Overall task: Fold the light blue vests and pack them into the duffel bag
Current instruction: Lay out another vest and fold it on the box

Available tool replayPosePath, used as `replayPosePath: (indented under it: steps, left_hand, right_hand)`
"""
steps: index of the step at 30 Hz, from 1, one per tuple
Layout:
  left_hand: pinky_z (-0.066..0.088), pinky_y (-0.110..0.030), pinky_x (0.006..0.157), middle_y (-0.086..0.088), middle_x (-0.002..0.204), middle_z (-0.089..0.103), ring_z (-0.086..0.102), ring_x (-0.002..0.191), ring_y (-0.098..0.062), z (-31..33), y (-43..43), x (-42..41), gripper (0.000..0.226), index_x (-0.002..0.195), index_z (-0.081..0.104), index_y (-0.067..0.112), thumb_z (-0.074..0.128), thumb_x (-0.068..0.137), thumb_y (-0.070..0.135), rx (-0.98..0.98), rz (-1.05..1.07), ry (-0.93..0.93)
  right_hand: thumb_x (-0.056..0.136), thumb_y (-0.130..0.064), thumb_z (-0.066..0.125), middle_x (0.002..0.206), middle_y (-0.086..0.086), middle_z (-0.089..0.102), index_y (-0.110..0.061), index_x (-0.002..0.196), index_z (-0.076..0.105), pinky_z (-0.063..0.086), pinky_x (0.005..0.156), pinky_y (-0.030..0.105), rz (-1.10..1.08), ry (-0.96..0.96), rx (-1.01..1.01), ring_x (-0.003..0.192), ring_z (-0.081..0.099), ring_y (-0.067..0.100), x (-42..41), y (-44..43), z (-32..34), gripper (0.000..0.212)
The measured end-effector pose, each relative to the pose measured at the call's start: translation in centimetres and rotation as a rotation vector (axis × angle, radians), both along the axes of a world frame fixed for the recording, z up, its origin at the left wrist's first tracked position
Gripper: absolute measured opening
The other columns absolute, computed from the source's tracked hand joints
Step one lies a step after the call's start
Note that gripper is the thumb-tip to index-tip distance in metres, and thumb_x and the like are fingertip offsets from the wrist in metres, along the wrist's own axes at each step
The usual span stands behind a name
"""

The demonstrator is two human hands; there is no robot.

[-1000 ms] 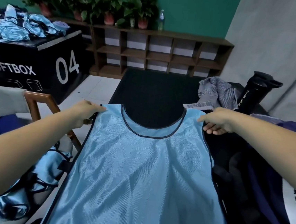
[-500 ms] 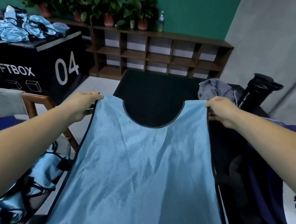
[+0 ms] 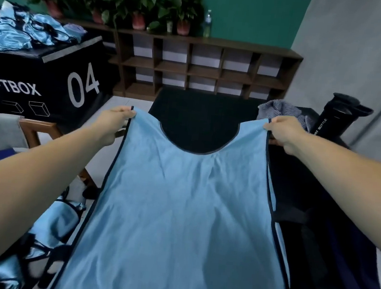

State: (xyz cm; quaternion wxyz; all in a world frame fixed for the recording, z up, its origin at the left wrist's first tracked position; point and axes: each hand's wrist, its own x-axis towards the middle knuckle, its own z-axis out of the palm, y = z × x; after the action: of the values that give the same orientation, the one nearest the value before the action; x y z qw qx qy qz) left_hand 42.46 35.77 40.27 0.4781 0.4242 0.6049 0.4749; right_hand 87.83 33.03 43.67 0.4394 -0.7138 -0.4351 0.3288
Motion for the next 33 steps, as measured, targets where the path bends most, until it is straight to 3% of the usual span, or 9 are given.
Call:
replayPosePath:
  steps: [5,9,14,18,22,24,27,30,33]
  left_hand:
    - [0.054,-0.033,0.091,0.006,0.134,0.071,0.067,0.107,-0.015,0.8,1.4,0.7,0.039,0.140,0.062,0.043,0.066,0.105,0.026,-0.014,-0.131,-0.009]
    - [0.055,-0.035,0.095,0.009,0.137,0.066,0.064,0.121,-0.018,0.1,1.4,1.1,0.057,0.156,0.047,0.042,0.065,0.105,0.024,-0.060,-0.167,0.021]
    - [0.046,-0.036,0.101,0.004,0.134,0.065,0.058,0.128,-0.018,-0.6,-0.6,1.0,0.043,0.139,0.065,0.032,0.077,0.098,0.025,-0.006,-0.148,0.209]
    - [0.044,-0.022,0.088,0.002,0.134,0.064,0.061,0.118,-0.013,-0.1,-4.1,1.5,0.036,0.130,0.068,0.025,0.079,0.096,0.024,0.102,-0.165,0.303]
    - [0.054,-0.028,0.088,0.000,0.128,0.067,0.067,0.112,-0.019,0.9,-9.0,2.7,0.028,0.123,0.070,0.026,0.078,0.096,0.023,0.230,-0.198,0.440]
    - [0.054,-0.035,0.085,0.004,0.123,0.067,0.066,0.109,-0.017,1.6,-12.2,3.8,0.023,0.117,0.071,0.030,0.078,0.095,0.027,0.268,-0.236,0.485]
    - [0.050,-0.027,0.088,0.016,0.121,0.068,0.063,0.113,-0.006,2.5,-17.9,6.0,0.018,0.110,0.072,0.034,0.079,0.095,0.030,0.356,-0.332,0.555]
    - [0.046,-0.018,0.090,0.017,0.116,0.068,0.062,0.109,-0.001,2.4,-24.1,8.0,0.019,0.108,0.072,0.039,0.081,0.092,0.033,0.409,-0.473,0.637]
    - [0.040,-0.009,0.084,0.016,0.110,0.067,0.061,0.106,0.000,1.5,-29.9,9.2,0.023,0.109,0.073,0.039,0.083,0.090,0.031,0.449,-0.596,0.705]
  right_hand:
    - [0.093,-0.012,0.071,0.088,0.014,0.068,-0.022,0.083,0.061,0.054,0.069,0.040,-0.061,0.038,0.033,0.076,0.065,0.028,0.3,1.7,0.4,0.017]
    - [0.101,-0.006,0.065,0.092,0.006,0.069,-0.018,0.102,0.064,0.051,0.066,0.032,-0.030,0.039,-0.110,0.075,0.065,0.017,-1.2,0.9,0.8,0.012]
    - [0.087,-0.010,0.074,0.112,0.012,0.068,-0.012,0.125,0.060,0.059,0.079,0.040,-0.088,-0.020,-0.099,0.093,0.068,0.028,-1.7,1.1,1.2,0.041]
    - [0.085,-0.006,0.070,0.099,0.011,0.057,-0.014,0.106,0.060,0.040,0.054,0.028,-0.124,0.049,-0.048,0.065,0.045,0.020,-4.0,-1.0,2.7,0.025]
    - [0.051,-0.022,0.078,0.127,0.013,0.067,-0.011,0.135,0.063,0.043,0.057,0.031,-0.126,0.131,-0.014,0.088,0.056,0.025,-2.8,0.5,0.3,0.085]
    - [0.062,-0.020,0.077,0.115,0.012,0.066,-0.011,0.130,0.063,0.040,0.054,0.028,-0.111,0.228,-0.003,0.084,0.056,0.021,-5.7,-4.4,2.2,0.070]
    - [0.088,-0.009,0.068,0.091,0.004,0.056,-0.015,0.113,0.065,0.038,0.061,0.026,-0.052,0.327,-0.013,0.079,0.050,0.018,-9.1,-10.9,3.7,0.026]
    - [0.092,-0.008,0.060,0.077,-0.002,0.054,-0.021,0.099,0.060,0.033,0.065,0.029,0.035,0.334,0.019,0.076,0.044,0.018,-10.4,-16.3,3.0,0.015]
    - [0.092,-0.011,0.068,0.087,-0.002,0.066,-0.014,0.096,0.073,0.042,0.063,0.026,0.069,0.174,0.130,0.078,0.055,0.014,-10.9,-22.3,1.2,0.006]
